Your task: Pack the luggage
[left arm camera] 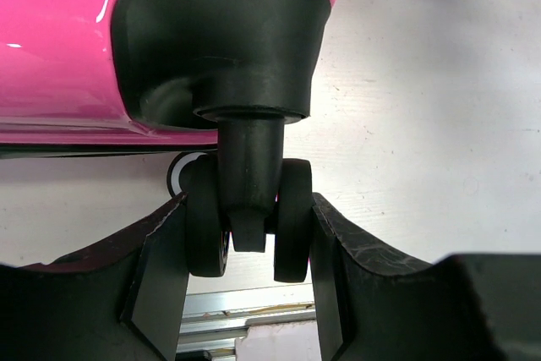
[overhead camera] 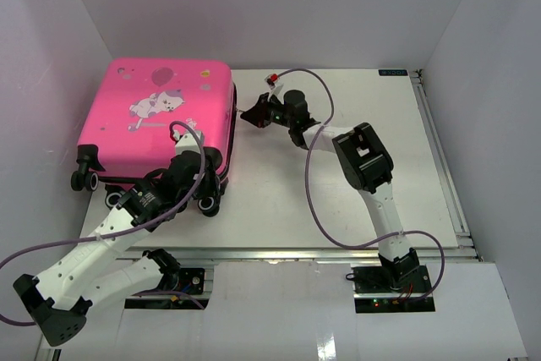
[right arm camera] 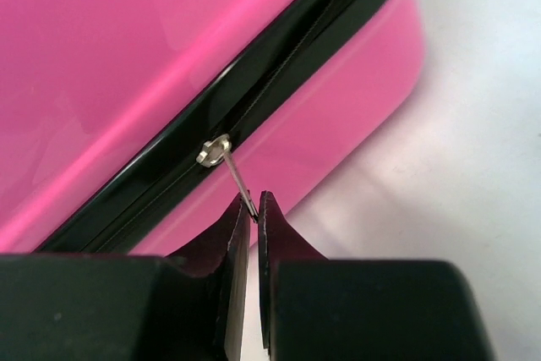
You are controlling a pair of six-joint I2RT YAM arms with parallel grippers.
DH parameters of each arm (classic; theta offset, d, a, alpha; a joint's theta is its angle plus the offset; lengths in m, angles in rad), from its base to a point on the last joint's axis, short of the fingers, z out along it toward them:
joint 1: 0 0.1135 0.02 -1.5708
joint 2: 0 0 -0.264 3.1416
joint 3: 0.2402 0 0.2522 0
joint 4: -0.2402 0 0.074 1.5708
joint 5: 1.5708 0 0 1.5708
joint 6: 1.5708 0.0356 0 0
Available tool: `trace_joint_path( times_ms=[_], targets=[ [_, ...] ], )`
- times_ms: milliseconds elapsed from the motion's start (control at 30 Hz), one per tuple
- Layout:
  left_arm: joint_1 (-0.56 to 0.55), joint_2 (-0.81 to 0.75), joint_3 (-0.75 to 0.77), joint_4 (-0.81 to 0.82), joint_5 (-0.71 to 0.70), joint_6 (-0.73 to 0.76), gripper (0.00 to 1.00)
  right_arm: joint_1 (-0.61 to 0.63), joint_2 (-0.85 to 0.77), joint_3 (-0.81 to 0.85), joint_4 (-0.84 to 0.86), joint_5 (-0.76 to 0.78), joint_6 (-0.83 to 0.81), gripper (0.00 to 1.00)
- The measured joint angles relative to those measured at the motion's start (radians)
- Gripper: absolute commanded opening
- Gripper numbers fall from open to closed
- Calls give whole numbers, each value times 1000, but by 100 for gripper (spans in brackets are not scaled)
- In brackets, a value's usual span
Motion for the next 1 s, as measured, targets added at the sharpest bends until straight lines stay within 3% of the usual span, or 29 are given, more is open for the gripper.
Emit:
trace_joint_path(
  times_ms=[233,567,833,1000],
  targets=[
    [17,-29,-14,32,69,76,0,-12,100,70,150,75,80,8],
    [24,15,-27,93,181,172,0,-34,101,49,238,169,108,8],
    [8,112,-27,138,301,227,0,-98,27,-157,383,207,143,8],
    [-28,118,-27,147,317,250,0,-240,-54,-360,487,338,156,8]
  ],
)
